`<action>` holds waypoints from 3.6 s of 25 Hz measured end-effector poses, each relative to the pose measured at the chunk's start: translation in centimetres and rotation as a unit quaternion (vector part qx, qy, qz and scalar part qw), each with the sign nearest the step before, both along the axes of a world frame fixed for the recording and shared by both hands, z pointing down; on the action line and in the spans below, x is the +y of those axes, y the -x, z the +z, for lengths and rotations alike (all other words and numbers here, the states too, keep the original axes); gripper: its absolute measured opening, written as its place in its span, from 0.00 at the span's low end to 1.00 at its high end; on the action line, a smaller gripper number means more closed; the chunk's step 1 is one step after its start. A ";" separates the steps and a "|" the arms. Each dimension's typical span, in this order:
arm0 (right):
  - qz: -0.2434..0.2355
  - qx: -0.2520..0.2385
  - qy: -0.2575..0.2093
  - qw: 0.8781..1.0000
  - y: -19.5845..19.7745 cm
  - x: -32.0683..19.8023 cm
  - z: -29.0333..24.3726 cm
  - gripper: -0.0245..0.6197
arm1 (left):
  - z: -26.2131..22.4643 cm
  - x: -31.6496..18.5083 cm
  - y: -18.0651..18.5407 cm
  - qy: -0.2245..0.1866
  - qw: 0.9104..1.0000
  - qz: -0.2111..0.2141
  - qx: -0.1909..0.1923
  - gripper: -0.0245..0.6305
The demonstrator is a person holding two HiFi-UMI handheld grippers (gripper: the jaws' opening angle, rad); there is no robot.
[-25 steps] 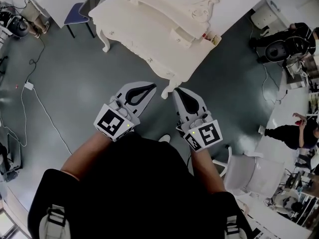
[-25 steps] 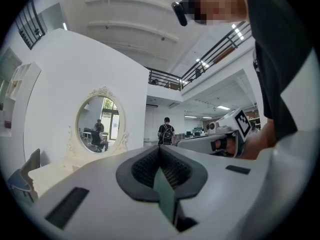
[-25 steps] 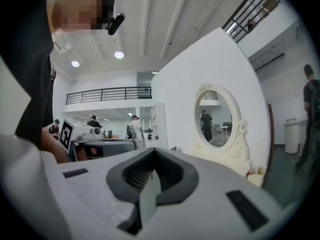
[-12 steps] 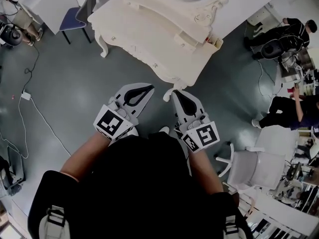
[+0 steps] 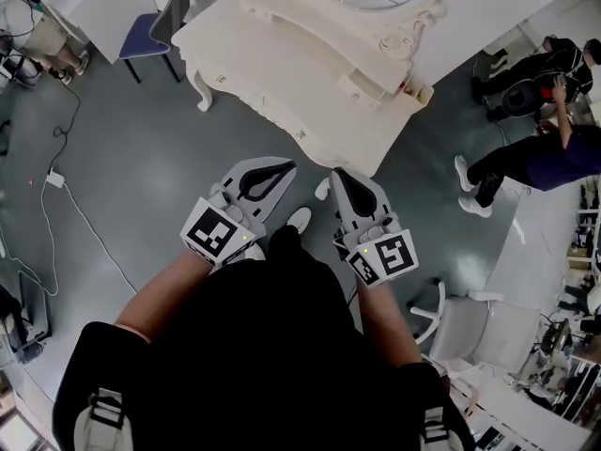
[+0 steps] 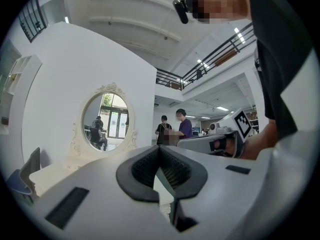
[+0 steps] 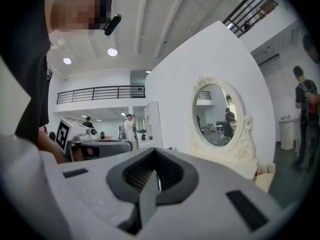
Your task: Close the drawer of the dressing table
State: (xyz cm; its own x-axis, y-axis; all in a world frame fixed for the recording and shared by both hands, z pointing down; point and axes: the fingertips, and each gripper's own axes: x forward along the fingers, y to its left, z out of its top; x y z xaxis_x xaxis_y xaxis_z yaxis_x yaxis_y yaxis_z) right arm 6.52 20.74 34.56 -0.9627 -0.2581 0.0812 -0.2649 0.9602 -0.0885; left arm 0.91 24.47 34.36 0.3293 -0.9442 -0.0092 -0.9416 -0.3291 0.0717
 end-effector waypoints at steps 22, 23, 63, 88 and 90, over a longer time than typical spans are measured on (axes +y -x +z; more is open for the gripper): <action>-0.001 -0.020 0.004 1.000 1.3 -18.4 -0.5 0.04 | -0.7 -19.0 0.9 0.014 1.000 0.003 -0.023 0.03; -0.001 -0.021 0.004 1.000 1.2 -19.1 -0.5 0.04 | -0.7 -19.7 0.8 0.011 1.000 0.005 -0.025 0.03; 0.238 0.031 0.032 0.970 4.1 -37.5 3.9 0.04 | 2.0 -39.9 7.3 0.008 0.979 0.201 -0.035 0.03; 0.410 0.164 0.210 0.873 5.1 -39.4 24.0 0.07 | 9.4 -43.2 10.3 0.007 0.936 0.349 -0.037 0.03; 0.410 0.176 0.226 0.866 5.2 -39.3 25.6 0.08 | 9.9 -43.5 10.1 0.002 0.935 0.353 -0.042 0.03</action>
State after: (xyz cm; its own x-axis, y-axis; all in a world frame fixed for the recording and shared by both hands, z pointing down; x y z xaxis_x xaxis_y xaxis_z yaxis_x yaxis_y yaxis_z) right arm 1.35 -18.61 60.12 -0.3655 -0.7086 0.6035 -0.9284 0.3246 -0.1810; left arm -9.22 -19.06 44.26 0.8694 -0.4917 0.0486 -0.4926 -0.8702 0.0099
